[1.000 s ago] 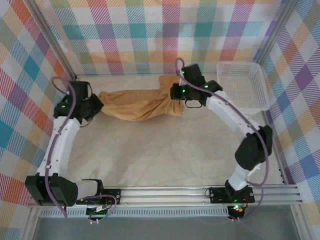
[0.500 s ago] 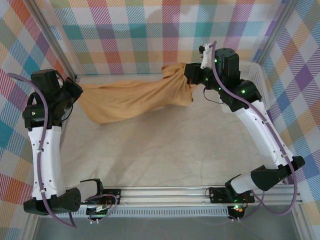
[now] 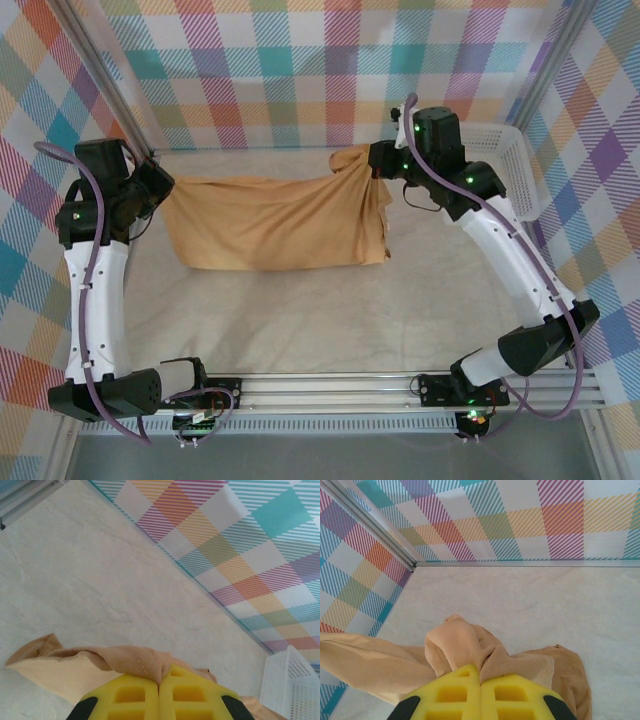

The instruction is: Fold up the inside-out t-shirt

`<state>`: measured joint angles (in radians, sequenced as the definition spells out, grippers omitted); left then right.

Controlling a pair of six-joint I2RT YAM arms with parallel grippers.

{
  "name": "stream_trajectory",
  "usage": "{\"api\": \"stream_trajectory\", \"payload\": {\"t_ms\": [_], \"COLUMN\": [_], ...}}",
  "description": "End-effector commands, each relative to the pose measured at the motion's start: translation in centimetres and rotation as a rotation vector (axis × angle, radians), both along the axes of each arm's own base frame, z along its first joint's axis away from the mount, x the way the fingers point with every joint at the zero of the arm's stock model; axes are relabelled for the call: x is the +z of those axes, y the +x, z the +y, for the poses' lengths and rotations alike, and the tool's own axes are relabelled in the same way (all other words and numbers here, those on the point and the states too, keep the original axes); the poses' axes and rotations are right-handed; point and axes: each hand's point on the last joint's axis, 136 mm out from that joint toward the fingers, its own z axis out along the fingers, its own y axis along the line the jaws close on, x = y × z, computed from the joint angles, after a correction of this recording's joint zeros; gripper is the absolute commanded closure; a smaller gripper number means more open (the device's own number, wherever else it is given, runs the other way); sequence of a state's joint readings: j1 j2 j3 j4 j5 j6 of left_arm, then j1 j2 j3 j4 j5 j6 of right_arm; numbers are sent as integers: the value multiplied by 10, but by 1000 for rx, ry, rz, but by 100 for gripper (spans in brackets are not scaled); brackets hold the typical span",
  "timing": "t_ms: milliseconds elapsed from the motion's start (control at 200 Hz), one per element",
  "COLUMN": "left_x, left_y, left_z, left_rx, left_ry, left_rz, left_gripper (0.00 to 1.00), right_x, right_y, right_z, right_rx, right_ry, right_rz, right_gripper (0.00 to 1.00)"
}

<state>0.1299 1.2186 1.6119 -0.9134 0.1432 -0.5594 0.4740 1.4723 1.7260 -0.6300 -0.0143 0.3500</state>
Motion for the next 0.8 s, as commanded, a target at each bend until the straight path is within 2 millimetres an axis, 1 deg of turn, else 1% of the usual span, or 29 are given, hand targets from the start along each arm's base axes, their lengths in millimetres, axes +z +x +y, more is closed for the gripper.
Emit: {"api": "stream_trajectory", "payload": {"t_ms": [0, 60, 125, 225, 245, 300, 335, 340, 355, 385, 395, 400, 405, 425, 430, 455, 480, 490, 515, 535, 545, 600, 675, 735, 795], "left_x": [-3, -5, -4, 11, 16, 27, 32, 32, 37, 39, 42, 42, 44, 50, 51, 58, 65, 71, 77, 84, 85, 104, 129, 145, 149], "left_y": [7, 11, 17, 35, 40, 54, 67, 69, 73, 86, 90, 92, 94, 102, 104, 114, 123, 124, 133, 138, 141, 150, 153, 149, 142], "left_z": [-2, -3, -3, -2, -1, 1, 2, 2, 2, 4, 3, 3, 3, 2, 2, 1, 0, -1, -3, -4, -4, -5, -1, 2, 2], "left_rx": [-27, -34, -39, -40, -42, -39, -41, -40, -43, -45, -48, -50, -50, -59, -61, -75, -90, -95, -108, -118, -121, -142, -156, -167, -183], "left_ry": [-13, -18, -21, -25, -25, -24, -27, -28, -30, -38, -39, -43, -45, -52, -54, -67, -78, -82, -91, -94, -98, -100, -85, -75, -53], "left_rz": [-8, -2, -10, -54, -64, -83, -91, -91, -102, -105, -113, -111, -116, -130, -133, -150, -168, -182, -197, -216, -220, -275, -346, -396, -406], "left_gripper": [100, 100, 100, 100, 100, 100, 100, 100, 100, 100, 100, 100, 100, 100, 100, 100, 100, 100, 100, 100, 100, 100, 100, 100, 100], "right_x": [9, 8, 10, 25, 32, 42, 49, 52, 54, 66, 69, 68, 73, 77, 82, 91, 102, 105, 115, 120, 127, 145, 164, 171, 170], "right_y": [12, 18, 28, 49, 53, 69, 79, 80, 85, 93, 95, 97, 97, 103, 103, 110, 112, 114, 117, 120, 119, 120, 117, 112, 104], "right_z": [-2, -3, -4, -12, -14, -19, -22, -23, -24, -26, -27, -27, -29, -31, -31, -33, -34, -34, -34, -34, -34, -34, -38, -42, -41], "right_rx": [-10, -15, -25, -52, -58, -70, -80, -81, -81, -85, -87, -89, -92, -97, -96, -97, -88, -85, -77, -70, -63, -48, -39, -25, -2], "right_ry": [4, 9, 18, 37, 44, 54, 65, 67, 69, 79, 81, 81, 84, 87, 91, 101, 114, 118, 128, 132, 136, 142, 142, 146, 139], "right_rz": [-35, -32, -39, -68, -79, -101, -115, -123, -129, -156, -163, -162, -171, -180, -190, -211, -237, -244, -270, -286, -307, -368, -433, -451, -440], "right_gripper": [100, 100, 100, 100, 100, 100, 100, 100, 100, 100, 100, 100, 100, 100, 100, 100, 100, 100, 100, 100, 100, 100, 100, 100, 100]}}
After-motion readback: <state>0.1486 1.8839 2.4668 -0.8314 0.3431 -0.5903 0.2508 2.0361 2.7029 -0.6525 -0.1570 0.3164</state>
